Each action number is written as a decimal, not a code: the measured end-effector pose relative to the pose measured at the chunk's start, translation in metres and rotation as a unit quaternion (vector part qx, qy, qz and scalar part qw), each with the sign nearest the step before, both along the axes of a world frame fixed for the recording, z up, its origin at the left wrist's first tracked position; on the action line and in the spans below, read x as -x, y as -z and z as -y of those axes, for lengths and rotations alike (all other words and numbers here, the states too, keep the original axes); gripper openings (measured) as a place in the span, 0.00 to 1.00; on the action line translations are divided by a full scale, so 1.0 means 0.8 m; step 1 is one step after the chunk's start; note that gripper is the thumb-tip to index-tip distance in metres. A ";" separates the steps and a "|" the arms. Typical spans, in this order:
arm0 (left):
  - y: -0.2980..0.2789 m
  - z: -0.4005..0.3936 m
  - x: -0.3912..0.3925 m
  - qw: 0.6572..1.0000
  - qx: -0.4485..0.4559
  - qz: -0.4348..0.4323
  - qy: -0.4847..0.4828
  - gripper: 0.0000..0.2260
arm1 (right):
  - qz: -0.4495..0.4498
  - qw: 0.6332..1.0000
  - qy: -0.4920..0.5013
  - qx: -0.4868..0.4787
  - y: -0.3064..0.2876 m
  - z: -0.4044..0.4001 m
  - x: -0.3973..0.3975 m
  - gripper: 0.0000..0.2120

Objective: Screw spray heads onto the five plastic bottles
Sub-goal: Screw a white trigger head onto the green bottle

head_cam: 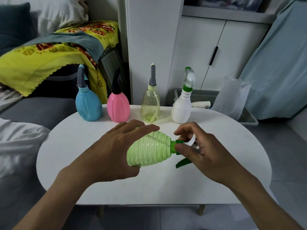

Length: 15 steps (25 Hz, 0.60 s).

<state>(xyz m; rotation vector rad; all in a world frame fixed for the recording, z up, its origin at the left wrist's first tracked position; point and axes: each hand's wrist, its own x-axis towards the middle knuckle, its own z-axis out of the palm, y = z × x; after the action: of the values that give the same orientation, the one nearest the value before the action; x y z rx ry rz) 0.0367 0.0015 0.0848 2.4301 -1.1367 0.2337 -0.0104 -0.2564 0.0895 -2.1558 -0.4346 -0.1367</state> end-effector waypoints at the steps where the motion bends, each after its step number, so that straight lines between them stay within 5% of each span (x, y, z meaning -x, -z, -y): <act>1: 0.001 0.000 0.000 1.000 -0.001 0.002 0.000 0.46 | 0.003 1.000 0.001 0.001 0.000 0.000 0.000 0.13; 6: -0.001 0.001 -0.001 1.000 0.015 0.004 -0.004 0.47 | 0.027 1.000 0.004 0.000 0.000 -0.002 0.002 0.22; 15: 0.000 0.002 -0.001 1.000 0.009 -0.001 -0.002 0.46 | 0.024 1.000 -0.002 0.009 0.000 -0.002 0.001 0.20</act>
<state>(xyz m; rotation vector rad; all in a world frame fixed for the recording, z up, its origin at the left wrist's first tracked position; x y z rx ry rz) 0.0373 -0.0003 0.0850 2.4175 -1.1241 0.2405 -0.0115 -0.2552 0.0894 -2.1720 -0.4681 -0.1830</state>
